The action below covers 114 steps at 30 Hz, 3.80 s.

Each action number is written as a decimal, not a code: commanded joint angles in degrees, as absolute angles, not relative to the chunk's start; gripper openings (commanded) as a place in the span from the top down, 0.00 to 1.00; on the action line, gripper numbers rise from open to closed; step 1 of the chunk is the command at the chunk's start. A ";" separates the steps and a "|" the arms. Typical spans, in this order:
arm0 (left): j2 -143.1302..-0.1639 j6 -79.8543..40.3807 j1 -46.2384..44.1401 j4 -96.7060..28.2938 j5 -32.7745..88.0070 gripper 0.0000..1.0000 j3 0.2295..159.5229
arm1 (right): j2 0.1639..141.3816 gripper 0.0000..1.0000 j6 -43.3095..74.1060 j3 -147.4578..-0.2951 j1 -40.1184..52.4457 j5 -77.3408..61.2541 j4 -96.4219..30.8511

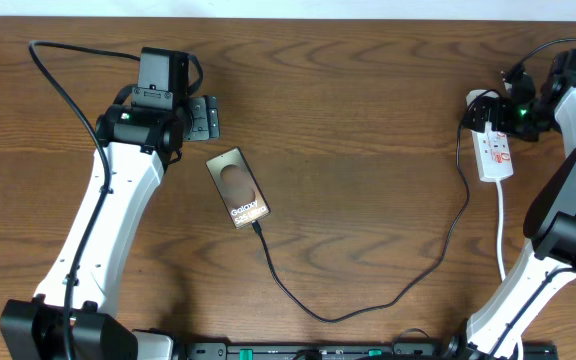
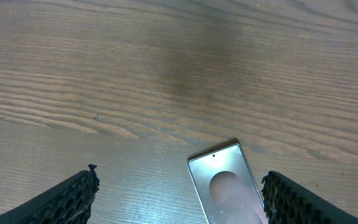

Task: Plug charger to phone and switch on socket
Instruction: 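Press the orange socket switch down with the right gripper, then raise the right gripper away from the power strip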

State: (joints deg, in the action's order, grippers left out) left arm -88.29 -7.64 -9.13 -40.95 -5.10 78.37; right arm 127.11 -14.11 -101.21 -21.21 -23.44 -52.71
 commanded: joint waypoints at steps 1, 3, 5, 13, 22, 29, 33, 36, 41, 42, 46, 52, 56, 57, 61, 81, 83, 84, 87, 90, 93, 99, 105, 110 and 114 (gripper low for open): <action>-88.18 -7.33 -9.08 -41.10 -6.28 0.14 78.94 | 127.83 0.01 -13.61 -100.90 -18.02 -29.10 -53.84; -88.18 -7.33 -9.08 -41.10 -6.28 0.13 78.94 | 127.83 0.01 -13.17 -100.55 -17.80 -29.12 -53.71; -88.18 -7.33 -9.08 -41.10 -6.28 0.14 78.94 | 127.83 0.01 -12.64 -99.98 -17.78 -29.15 -53.63; -88.18 -7.33 -9.08 -41.10 -6.28 0.14 78.94 | 127.83 0.01 -12.47 -98.45 -17.96 -29.87 -53.19; -88.18 -7.33 -9.08 -41.10 -6.28 0.13 78.94 | 127.83 0.01 -11.46 -98.45 -18.11 -33.82 -53.30; -88.18 -7.33 -9.08 -41.10 -6.28 0.14 78.94 | 127.83 0.01 -10.07 -98.43 -18.13 -33.78 -54.28; -88.18 -7.33 -9.08 -41.10 -6.28 0.13 78.94 | 127.83 0.01 -9.78 -98.43 -18.13 -33.39 -54.48; -88.18 -7.33 -9.08 -41.10 -6.28 0.13 78.94 | 127.83 0.01 -9.67 -98.30 -18.13 -33.30 -54.48; -88.18 -7.33 -9.08 -41.10 -6.28 0.13 78.94 | 127.83 0.01 -9.67 -97.36 -18.11 -32.93 -54.13; -88.18 -7.33 -9.08 -41.10 -6.28 0.14 78.94 | 127.83 0.01 -9.37 -97.17 -18.13 -32.93 -54.11; -88.18 -7.33 -9.08 -41.10 -6.28 0.14 78.94 | 127.83 0.01 -7.86 -96.77 -18.13 -32.93 -54.24; -88.18 -7.33 -9.08 -41.10 -6.28 0.14 78.94 | 127.83 0.01 -7.31 -95.98 -18.11 -32.93 -54.00; -88.18 -7.33 -9.08 -41.10 -6.28 0.14 78.94 | 127.83 0.01 -7.31 -95.26 -18.13 -32.88 -52.90; -88.18 -7.33 -9.08 -41.10 -6.28 0.13 78.94 | 127.83 0.01 -7.29 -95.26 -18.17 -32.42 -52.77; -88.18 -7.33 -9.08 -41.10 -6.28 0.14 78.94 | 127.83 0.01 -7.16 -95.26 -18.79 -30.24 -52.77; -88.18 -7.33 -9.08 -41.10 -6.28 0.14 78.94 | 122.91 0.01 -1.74 -100.51 -27.14 -17.45 -61.69; -88.18 -7.33 -9.08 -41.10 -6.28 0.14 78.94 | 120.57 0.01 -1.76 -100.51 -27.18 -17.43 -62.26; -88.18 -7.33 -9.08 -41.10 -6.28 0.14 78.94 | 119.15 0.01 -1.76 -100.51 -27.18 -17.43 -62.57; -88.18 -7.33 -9.08 -41.10 -6.28 0.14 78.94 | 114.85 0.01 -1.74 -100.51 -27.00 -17.47 -63.53; -88.18 -7.33 -9.08 -41.10 -6.28 0.14 78.94 | 109.45 0.01 -1.74 -100.51 -26.85 -17.47 -64.58; -88.18 -7.33 -9.08 -41.10 -6.28 0.13 78.94 | 103.77 0.01 -0.60 -100.51 -26.50 -17.50 -65.43; -88.18 -7.33 -9.08 -41.10 -6.28 0.14 78.94 | 95.44 0.01 0.60 -100.51 -26.24 -17.47 -65.58; -88.18 -7.33 -9.08 -41.10 -6.28 0.14 78.94 | 93.21 0.01 0.60 -100.51 -26.22 -17.47 -65.58; -88.18 -7.33 -9.08 -41.10 -6.28 0.14 78.94 | 93.38 0.01 0.60 -100.49 -26.22 -17.45 -65.60; -88.18 -7.33 -9.08 -41.10 -6.28 0.14 78.94 | 93.38 0.01 0.60 -100.49 -26.22 -17.47 -65.58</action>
State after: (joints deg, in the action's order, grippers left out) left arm -88.29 -7.64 -9.13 -40.95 -5.10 78.37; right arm 93.47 -0.21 -99.92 -26.57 -17.12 -65.39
